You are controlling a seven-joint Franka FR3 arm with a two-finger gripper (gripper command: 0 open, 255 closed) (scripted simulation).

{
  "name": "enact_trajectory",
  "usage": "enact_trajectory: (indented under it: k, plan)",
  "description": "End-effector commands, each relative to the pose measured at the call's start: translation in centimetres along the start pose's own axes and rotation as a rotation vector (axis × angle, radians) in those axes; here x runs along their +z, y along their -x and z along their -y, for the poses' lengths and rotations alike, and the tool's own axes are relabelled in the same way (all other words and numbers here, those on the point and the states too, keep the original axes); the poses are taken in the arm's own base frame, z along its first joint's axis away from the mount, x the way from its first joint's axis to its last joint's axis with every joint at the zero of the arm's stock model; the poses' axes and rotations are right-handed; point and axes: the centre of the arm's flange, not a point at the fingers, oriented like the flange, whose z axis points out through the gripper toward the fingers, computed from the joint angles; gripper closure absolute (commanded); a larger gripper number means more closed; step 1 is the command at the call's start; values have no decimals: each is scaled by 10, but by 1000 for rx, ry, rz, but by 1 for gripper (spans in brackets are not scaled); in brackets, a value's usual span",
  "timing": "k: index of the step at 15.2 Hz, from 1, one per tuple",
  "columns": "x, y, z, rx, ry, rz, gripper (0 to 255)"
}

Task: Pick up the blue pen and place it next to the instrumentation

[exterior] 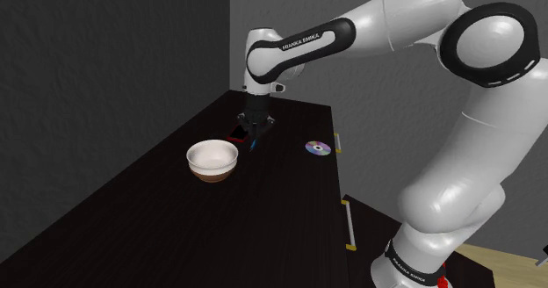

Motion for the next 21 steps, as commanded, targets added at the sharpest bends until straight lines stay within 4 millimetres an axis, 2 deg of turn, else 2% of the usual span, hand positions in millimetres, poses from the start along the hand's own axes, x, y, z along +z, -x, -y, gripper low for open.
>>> enact_trajectory:
  k: [1,14,21]
  plan:
    - [-2,-24,-9,-2,0,0,255]
    - [-17,-186,-54,-2,0,0,255]
    - [19,-189,-54,-2,0,0,255]
